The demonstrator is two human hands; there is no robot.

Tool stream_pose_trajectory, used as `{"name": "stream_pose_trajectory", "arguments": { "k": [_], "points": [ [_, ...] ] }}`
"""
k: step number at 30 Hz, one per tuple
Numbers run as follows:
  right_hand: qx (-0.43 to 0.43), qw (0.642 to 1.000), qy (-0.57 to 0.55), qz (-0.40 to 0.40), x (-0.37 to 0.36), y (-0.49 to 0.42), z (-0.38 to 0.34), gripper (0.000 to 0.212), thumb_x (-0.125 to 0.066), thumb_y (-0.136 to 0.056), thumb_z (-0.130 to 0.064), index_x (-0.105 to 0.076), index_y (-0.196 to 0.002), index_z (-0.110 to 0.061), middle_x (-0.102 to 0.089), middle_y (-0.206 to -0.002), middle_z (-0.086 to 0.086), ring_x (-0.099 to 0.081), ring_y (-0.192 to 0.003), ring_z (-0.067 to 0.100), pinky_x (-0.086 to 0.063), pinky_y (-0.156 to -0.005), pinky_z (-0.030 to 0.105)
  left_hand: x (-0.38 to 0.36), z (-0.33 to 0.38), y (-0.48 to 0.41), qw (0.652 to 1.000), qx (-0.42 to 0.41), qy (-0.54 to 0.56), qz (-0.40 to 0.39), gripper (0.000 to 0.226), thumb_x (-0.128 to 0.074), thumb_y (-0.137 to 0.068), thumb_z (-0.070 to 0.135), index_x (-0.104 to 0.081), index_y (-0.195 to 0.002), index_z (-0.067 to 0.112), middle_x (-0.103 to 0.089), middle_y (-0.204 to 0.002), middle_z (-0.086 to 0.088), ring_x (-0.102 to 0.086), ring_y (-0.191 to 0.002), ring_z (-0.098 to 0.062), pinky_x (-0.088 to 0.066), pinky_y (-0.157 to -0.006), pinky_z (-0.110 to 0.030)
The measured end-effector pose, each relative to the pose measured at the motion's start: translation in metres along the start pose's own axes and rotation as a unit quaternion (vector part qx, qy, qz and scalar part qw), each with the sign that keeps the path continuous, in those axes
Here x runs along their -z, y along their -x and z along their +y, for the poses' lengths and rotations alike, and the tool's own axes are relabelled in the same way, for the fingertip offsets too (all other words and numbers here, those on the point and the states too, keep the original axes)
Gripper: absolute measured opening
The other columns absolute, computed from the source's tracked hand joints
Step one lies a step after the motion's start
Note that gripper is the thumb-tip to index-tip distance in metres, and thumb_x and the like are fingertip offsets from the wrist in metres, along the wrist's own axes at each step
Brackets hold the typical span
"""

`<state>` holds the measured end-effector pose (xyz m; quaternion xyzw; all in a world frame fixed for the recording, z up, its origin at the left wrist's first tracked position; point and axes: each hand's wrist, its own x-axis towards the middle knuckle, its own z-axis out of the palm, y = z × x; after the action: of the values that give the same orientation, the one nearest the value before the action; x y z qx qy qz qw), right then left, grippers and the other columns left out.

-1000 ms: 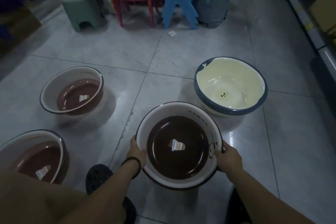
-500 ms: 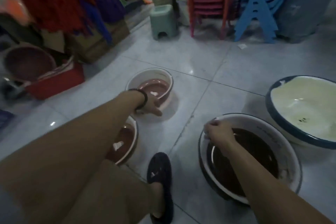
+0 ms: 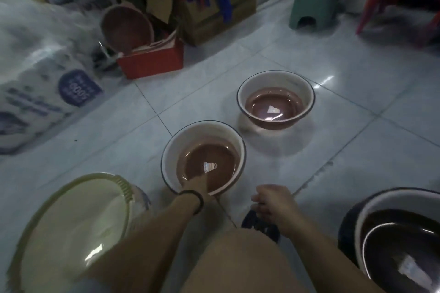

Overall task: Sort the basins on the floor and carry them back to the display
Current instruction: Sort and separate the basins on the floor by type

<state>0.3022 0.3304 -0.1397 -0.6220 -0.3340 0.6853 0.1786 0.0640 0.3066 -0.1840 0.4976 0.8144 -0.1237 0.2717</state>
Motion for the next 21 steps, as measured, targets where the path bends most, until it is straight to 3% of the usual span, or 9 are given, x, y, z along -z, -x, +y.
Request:
{"name": "stream_pose_trajectory", "arguments": {
  "k": [5, 8, 10, 13, 15, 17, 19, 21],
  "points": [
    [0.018, 0.992, 0.125, -0.02, 0.009, -0.01, 0.004, 0.017, -0.058, -0.102, -0.02, -0.07, -0.103, -0.008, -0.075, -0.099, 0.02, -0.067, -0.072, 0.026, -0.051, -0.065, 0.036, -0.048, 0.0, -0.024, 0.997, 0.009, -0.081, -0.004, 0.044, -0.05, -0.096, 0.03, -0.045, -0.139, 0.021, -0.054, -0.14, -0.011, -0.054, -0.128, -0.036, -0.041, -0.108, -0.046],
    [0.018, 0.986, 0.163, -0.009, 0.024, -0.013, 0.009, 0.016, -0.058, -0.1, -0.021, -0.07, -0.097, -0.011, -0.075, -0.092, 0.013, -0.065, -0.069, 0.023, -0.051, -0.061, 0.034, -0.058, 0.008, -0.023, 0.985, 0.003, -0.168, 0.043, 0.038, -0.04, -0.1, 0.016, -0.057, -0.132, 0.024, -0.062, -0.132, -0.003, -0.06, -0.122, -0.029, -0.036, -0.106, -0.043],
    [0.005, 0.985, 0.169, -0.016, 0.034, -0.013, 0.013, 0.018, -0.059, -0.098, -0.016, -0.069, -0.09, -0.004, -0.07, -0.079, 0.01, -0.058, -0.062, 0.023, -0.042, -0.054, 0.031, -0.059, 0.014, -0.022, 0.983, 0.008, -0.174, 0.063, 0.036, -0.043, -0.098, 0.017, -0.065, -0.123, 0.03, -0.066, -0.122, 0.0, -0.066, -0.112, -0.029, -0.04, -0.099, -0.042],
    [-0.015, 0.983, 0.182, -0.019, 0.044, -0.006, 0.018, 0.019, -0.057, -0.098, -0.013, -0.067, -0.082, -0.01, -0.061, -0.071, 0.009, -0.049, -0.059, 0.023, -0.032, -0.05, 0.027, -0.052, 0.023, -0.015, 0.975, -0.06, -0.168, 0.135, 0.021, -0.062, -0.086, 0.022, -0.068, -0.102, 0.035, -0.068, -0.101, -0.001, -0.069, -0.085, -0.031, -0.047, -0.075, -0.037],
    [-0.016, 0.984, 0.175, -0.013, 0.049, 0.0, 0.016, 0.019, -0.056, -0.098, -0.014, -0.068, -0.085, -0.007, -0.062, -0.073, 0.01, -0.05, -0.059, 0.023, -0.032, -0.05, 0.027, -0.035, 0.033, -0.004, 0.976, -0.084, -0.117, 0.162, 0.029, -0.064, -0.085, 0.026, -0.065, -0.111, 0.038, -0.066, -0.112, 0.0, -0.068, -0.095, -0.031, -0.052, -0.076, -0.038],
    [0.006, 0.988, 0.152, -0.008, 0.054, 0.009, 0.01, 0.016, -0.058, -0.096, -0.015, -0.071, -0.094, -0.005, -0.063, -0.072, 0.007, -0.052, -0.055, 0.02, -0.035, -0.05, 0.028, -0.015, 0.046, 0.01, 0.979, -0.129, -0.08, 0.133, 0.043, -0.06, -0.087, 0.036, -0.057, -0.129, 0.036, -0.063, -0.127, 0.001, -0.064, -0.112, -0.029, -0.054, -0.09, -0.038],
    [0.046, 0.992, 0.114, 0.015, 0.06, 0.023, -0.002, 0.014, -0.061, -0.097, -0.019, -0.069, -0.104, -0.009, -0.069, -0.081, 0.006, -0.062, -0.059, 0.02, -0.047, -0.054, 0.034, 0.007, 0.065, 0.029, 0.97, -0.18, -0.085, 0.138, 0.041, -0.062, -0.082, 0.039, -0.06, -0.122, 0.031, -0.065, -0.119, 0.002, -0.065, -0.111, -0.027, -0.054, -0.087, -0.035],
    [0.086, 0.99, 0.083, 0.07, 0.071, 0.042, -0.02, 0.021, -0.065, -0.099, -0.027, -0.062, -0.116, -0.015, -0.071, -0.097, 0.008, -0.073, -0.08, 0.025, -0.062, -0.072, 0.043, 0.031, 0.087, 0.052, 0.953, -0.243, -0.098, 0.152, 0.037, -0.063, -0.08, 0.041, -0.061, -0.115, 0.03, -0.066, -0.114, 0.004, -0.065, -0.109, -0.024, -0.052, -0.083, -0.033]
  ]
}}
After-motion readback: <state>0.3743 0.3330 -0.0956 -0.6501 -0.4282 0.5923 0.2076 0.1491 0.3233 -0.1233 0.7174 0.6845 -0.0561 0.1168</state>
